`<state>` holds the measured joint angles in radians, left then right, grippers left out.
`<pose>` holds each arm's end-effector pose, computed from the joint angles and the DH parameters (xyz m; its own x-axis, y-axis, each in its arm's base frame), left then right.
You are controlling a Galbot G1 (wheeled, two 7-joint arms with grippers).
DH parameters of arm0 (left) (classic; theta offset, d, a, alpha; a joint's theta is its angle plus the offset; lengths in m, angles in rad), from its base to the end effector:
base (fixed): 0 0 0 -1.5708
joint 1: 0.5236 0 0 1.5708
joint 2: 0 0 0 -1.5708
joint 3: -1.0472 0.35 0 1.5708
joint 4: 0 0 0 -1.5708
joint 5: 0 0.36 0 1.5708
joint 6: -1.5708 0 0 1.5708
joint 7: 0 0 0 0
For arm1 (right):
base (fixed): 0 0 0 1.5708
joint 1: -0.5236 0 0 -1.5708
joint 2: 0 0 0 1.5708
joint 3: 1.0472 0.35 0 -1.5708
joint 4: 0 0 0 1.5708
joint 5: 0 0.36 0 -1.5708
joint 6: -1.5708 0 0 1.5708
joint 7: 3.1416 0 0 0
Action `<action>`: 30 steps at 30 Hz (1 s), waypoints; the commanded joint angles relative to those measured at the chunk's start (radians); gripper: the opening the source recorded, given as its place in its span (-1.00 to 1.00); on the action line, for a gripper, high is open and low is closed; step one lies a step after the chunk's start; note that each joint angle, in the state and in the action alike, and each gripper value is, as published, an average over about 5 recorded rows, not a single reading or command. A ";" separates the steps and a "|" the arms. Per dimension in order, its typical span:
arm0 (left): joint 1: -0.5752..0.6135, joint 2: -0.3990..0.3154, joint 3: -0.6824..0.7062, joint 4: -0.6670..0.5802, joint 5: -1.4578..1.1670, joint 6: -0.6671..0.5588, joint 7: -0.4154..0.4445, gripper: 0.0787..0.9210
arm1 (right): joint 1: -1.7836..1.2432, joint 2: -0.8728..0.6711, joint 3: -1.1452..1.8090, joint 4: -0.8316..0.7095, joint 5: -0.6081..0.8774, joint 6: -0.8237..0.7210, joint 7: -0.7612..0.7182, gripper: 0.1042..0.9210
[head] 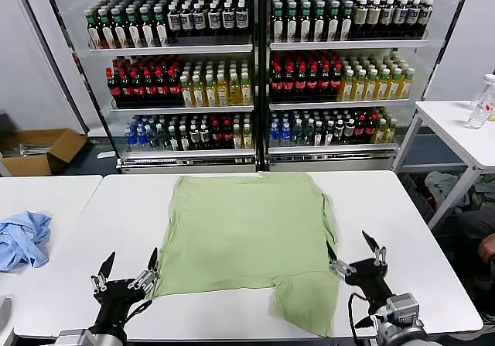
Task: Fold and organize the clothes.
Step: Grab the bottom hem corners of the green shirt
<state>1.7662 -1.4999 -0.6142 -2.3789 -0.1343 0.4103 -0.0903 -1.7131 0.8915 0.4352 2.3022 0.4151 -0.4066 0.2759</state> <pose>0.1285 0.0288 -0.2293 -0.9454 -0.0924 0.3126 -0.0949 0.9955 0.0074 0.1480 -0.0504 -0.2436 -0.8853 -0.1486 0.4406 -0.2428 0.9558 -0.1656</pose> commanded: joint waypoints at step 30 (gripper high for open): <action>-0.168 0.134 0.062 0.352 -0.122 0.168 -0.011 0.10 | 0.026 0.083 -0.150 -0.175 0.110 -0.061 0.010 0.06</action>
<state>1.6065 -1.3859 -0.5542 -2.0705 -0.1472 0.5560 -0.1092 -1.6902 0.9661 0.3011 2.1611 0.4737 -0.4391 0.2791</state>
